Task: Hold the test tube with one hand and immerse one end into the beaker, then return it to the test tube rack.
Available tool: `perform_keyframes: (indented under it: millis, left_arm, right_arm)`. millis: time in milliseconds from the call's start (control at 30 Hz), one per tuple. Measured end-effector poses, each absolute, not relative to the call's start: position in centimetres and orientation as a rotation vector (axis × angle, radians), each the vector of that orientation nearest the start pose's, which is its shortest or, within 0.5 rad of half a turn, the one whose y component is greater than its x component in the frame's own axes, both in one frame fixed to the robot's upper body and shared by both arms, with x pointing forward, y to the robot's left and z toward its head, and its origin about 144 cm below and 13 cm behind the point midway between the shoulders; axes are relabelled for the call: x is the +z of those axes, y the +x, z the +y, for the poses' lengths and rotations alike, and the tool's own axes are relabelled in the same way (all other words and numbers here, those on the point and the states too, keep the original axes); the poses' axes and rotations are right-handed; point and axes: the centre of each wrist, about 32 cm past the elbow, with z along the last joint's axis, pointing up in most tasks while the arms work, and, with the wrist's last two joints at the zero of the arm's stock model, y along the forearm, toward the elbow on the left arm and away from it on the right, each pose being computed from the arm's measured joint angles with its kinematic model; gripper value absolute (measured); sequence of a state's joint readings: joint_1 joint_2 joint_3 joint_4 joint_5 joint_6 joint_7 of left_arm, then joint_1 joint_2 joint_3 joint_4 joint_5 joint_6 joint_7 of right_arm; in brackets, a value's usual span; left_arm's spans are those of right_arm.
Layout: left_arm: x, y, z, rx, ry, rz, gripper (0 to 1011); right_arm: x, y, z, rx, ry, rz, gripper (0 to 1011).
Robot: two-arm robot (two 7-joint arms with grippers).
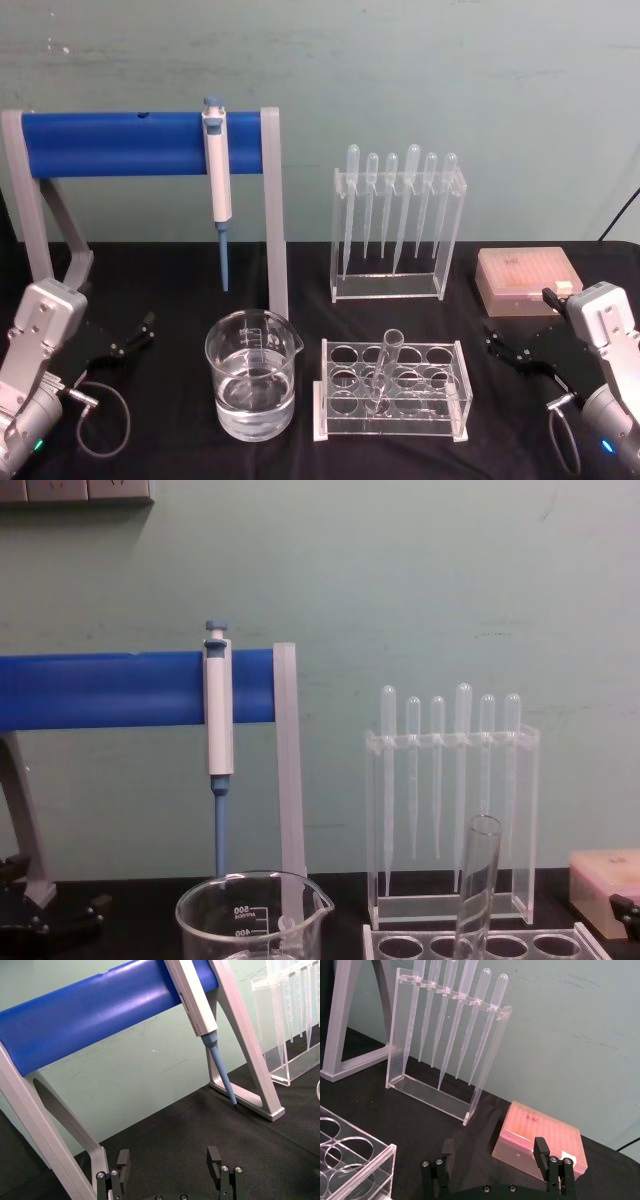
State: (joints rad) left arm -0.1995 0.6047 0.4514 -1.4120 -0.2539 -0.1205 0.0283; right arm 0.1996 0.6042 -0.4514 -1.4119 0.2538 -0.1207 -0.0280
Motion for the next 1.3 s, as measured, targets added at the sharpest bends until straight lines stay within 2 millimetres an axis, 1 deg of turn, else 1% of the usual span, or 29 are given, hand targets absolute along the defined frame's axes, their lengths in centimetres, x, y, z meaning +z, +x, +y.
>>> perform_keyframes:
  millis: [1300]
  left_arm:
    - [113.98,48.86,30.97,1.248,0.304,-0.285,1000]
  right_arm:
    - [114.04,48.92,-30.96,-1.248,-0.302,-0.286,1002]
